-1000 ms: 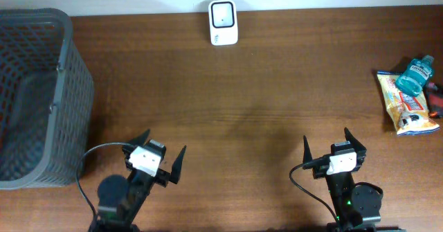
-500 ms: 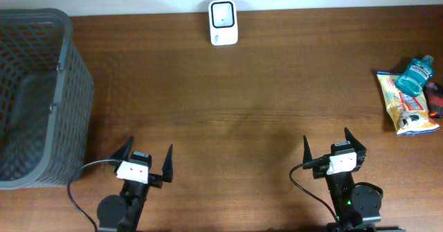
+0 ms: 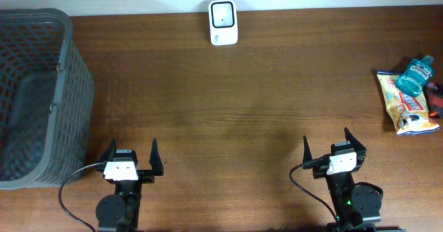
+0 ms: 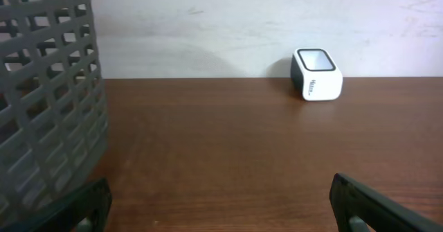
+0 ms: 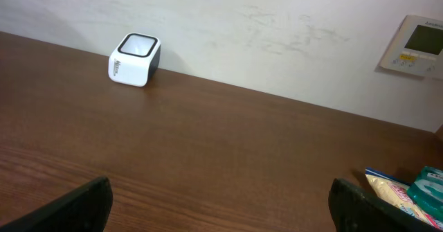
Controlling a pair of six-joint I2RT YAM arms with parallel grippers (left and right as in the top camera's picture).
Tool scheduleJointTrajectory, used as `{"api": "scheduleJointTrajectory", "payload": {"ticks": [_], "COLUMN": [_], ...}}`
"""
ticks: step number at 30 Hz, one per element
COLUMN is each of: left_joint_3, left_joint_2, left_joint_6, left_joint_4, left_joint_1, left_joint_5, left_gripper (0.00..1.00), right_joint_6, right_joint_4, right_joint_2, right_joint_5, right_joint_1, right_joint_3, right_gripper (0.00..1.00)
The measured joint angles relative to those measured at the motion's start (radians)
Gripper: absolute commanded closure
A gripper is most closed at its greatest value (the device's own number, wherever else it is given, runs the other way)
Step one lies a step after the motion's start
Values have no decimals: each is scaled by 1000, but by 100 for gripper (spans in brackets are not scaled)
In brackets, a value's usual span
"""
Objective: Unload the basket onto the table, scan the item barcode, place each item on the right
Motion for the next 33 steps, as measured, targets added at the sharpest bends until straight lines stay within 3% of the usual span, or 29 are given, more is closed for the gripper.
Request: {"api": "scheduleJointTrajectory", "payload": {"ticks": [9,15,33], "left_joint_3": [0,0,0], "left_joint_2": [0,0,0], "left_joint_6": [-31,27,29], "left_joint_4": [1,0,-1], "left_joint_1": [-6,-6,-6], "left_joint_5": [-25,1,10], "left_gripper": [1,1,1], "right_joint_6": [0,0,0], "right_joint_4": [0,0,0], "right_joint_2": [0,0,0], "right_joint_5": [0,0,0], "right_joint_1": [0,0,0], "right_joint_3": [0,0,0], "right_gripper": [2,2,2]}}
